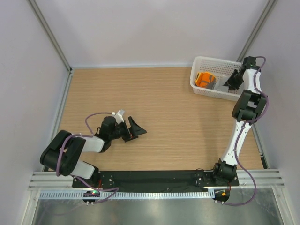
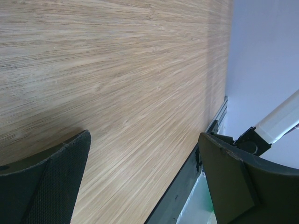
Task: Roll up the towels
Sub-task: Place the rolled towel into the container
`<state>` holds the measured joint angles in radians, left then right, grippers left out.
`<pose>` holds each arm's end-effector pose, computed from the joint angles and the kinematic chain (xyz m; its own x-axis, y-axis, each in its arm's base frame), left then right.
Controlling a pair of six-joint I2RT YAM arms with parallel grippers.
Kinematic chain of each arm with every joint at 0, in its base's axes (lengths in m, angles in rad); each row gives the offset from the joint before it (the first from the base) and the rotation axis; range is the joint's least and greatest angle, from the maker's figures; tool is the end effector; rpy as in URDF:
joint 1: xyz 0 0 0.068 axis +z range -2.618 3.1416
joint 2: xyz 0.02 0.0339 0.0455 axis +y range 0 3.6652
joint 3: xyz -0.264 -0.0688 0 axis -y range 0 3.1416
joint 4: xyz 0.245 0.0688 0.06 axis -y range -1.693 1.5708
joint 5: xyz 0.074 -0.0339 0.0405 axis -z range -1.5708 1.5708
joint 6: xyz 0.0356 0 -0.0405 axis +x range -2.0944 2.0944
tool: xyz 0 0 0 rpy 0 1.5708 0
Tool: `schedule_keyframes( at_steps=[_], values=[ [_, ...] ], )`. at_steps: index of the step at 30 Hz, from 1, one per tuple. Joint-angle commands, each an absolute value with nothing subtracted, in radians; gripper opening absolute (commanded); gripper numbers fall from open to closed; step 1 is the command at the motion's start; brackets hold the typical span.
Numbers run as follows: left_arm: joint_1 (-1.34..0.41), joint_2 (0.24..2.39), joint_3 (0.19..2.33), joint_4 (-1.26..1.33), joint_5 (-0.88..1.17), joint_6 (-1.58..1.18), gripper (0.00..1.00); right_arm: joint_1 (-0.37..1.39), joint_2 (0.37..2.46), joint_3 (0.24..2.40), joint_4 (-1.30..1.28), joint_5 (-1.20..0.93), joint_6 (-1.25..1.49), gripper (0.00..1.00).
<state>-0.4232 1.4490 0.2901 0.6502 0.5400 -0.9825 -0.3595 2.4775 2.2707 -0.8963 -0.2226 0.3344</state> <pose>0.2043 -0.1121 0.1241 -0.8801 -0.3862 -0.2764 0.0533 0.4980 -0.8655 0.4980 -0.1788 0.1876 -0.7072 0.6078 -0.3612 0.5103 0.7924 0.3341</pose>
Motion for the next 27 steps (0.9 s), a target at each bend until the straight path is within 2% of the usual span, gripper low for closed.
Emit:
schedule_keyframes(
  at_steps=[1,7,11,14,17,18,19,22,24,27],
  values=[
    [-0.426,1.477,0.301,0.646,0.545,-0.950,0.98,-0.356,2.459,2.309,-1.005,-0.063,0.287,0.01],
    [-0.426,1.480,0.299,0.646,0.538,-0.950,0.98,-0.295,2.519,2.420,-1.098,0.150,0.270,0.03],
    [-0.428,1.486,0.302,0.646,0.538,-0.950,0.98,-0.230,2.548,2.467,-1.117,0.251,0.252,0.17],
    [-0.426,1.488,0.304,0.644,0.540,-0.948,0.98,-0.216,2.575,2.477,-1.118,0.265,0.258,0.22],
    [-0.426,1.489,0.304,0.644,0.537,-0.950,0.97,-0.213,2.599,2.476,-1.121,0.275,0.259,0.34],
    [-0.426,1.489,0.305,0.641,0.537,-0.950,0.98,-0.213,2.605,2.479,-1.123,0.282,0.258,0.45],
    [-0.426,1.491,0.307,0.643,0.537,-0.950,0.98,-0.212,2.608,2.477,-1.123,0.288,0.259,0.48],
    [-0.426,1.496,0.308,0.641,0.535,-0.951,0.97,-0.212,2.615,2.474,-1.121,0.311,0.259,0.55],
    [-0.426,1.496,0.308,0.643,0.534,-0.951,0.97,-0.212,2.618,2.483,-1.124,0.325,0.259,0.62],
    [-0.428,1.493,0.308,0.641,0.534,-0.951,0.97,-0.210,2.606,2.496,-1.135,0.340,0.261,0.68]
  ],
)
